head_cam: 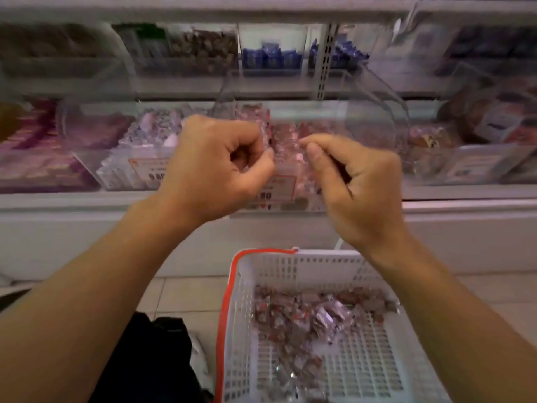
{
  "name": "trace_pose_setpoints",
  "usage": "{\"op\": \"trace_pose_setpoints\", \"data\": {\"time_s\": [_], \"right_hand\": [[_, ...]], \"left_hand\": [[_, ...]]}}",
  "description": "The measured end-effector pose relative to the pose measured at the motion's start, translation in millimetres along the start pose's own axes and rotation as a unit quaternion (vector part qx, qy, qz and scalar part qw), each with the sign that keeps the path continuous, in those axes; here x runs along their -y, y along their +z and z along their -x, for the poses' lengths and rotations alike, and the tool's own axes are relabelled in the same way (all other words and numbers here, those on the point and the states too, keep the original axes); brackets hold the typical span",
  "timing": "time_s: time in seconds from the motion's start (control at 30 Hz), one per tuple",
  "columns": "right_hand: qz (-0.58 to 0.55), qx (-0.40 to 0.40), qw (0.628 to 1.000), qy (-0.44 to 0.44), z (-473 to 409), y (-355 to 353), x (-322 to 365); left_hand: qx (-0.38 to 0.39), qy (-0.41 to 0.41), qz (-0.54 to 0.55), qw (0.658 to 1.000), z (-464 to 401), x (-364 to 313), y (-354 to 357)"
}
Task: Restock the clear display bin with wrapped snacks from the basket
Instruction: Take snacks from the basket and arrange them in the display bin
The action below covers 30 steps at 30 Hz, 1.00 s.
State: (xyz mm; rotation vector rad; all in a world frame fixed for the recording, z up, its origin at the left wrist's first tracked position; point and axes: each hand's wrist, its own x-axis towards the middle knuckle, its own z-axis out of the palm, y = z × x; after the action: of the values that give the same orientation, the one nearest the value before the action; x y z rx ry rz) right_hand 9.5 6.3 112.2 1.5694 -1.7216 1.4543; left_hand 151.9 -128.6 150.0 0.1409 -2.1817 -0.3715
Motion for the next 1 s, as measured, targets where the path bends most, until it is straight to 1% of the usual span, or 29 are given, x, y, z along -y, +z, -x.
{"op": "trace_pose_setpoints", "data": {"time_s": [0.03,0.07,0.1,0.13,0.17,0.2,0.23,0.27,0.3,0.33,0.43,0.5,0.6,0.67,0.73,0.8,0.87,0.93,1.0], "right_hand": [[0.007,0.010,0.998,0.054,40,-1,-7],[0.026,0.067,0.989,0.126,79,-1,-16],[0.046,0.169,0.964,0.203,119,0,-30],[0.057,0.296,0.912,0.280,155,-1,-46],[0.065,0.430,0.829,0.351,188,-1,-60],[0.083,0.546,0.726,0.411,218,-2,-72],[0.092,0.628,0.624,0.456,245,-1,-80],[0.086,0.668,0.554,0.490,269,-2,-85],[0.076,0.672,0.520,0.522,287,-2,-87],[0.067,0.665,0.510,0.541,301,0,-89],[0.051,0.656,0.512,0.552,324,14,-93],[0.032,0.662,0.514,0.544,331,26,-95],[0.075,0.706,0.525,0.470,348,41,-99],[0.096,0.709,0.527,0.459,358,46,-104],[0.088,0.680,0.557,0.469,365,47,-110],[0.078,0.654,0.590,0.468,370,47,-115],[0.070,0.647,0.602,0.462,374,48,-118],[0.048,0.630,0.614,0.473,375,49,-120],[0.019,0.625,0.629,0.462,376,49,-119]], "left_hand": [[0.071,0.021,0.004,0.997,8,-5,13],[0.155,0.025,-0.010,0.988,19,-9,30],[0.251,0.014,-0.033,0.967,33,-14,51],[0.359,-0.007,-0.060,0.932,50,-16,75],[0.468,-0.039,-0.087,0.879,70,-17,97],[0.565,-0.077,-0.104,0.815,94,-17,117],[0.644,-0.121,-0.107,0.748,121,-17,133],[0.697,-0.177,-0.099,0.688,149,-17,145],[0.725,-0.238,-0.089,0.640,178,-16,155],[0.728,-0.292,-0.086,0.615,206,-16,164],[0.712,-0.404,-0.078,0.569,277,-21,192],[0.700,-0.442,-0.071,0.556,306,-29,210],[0.683,-0.456,-0.080,0.565,329,-34,231],[0.657,-0.479,-0.078,0.577,339,-31,238],[0.631,-0.476,-0.082,0.607,344,-26,238],[0.619,-0.452,-0.094,0.635,347,-21,238],[0.618,-0.443,-0.102,0.642,346,-18,240],[0.604,-0.463,-0.105,0.640,346,-16,244],[0.590,-0.471,-0.102,0.648,347,-18,245]]}}
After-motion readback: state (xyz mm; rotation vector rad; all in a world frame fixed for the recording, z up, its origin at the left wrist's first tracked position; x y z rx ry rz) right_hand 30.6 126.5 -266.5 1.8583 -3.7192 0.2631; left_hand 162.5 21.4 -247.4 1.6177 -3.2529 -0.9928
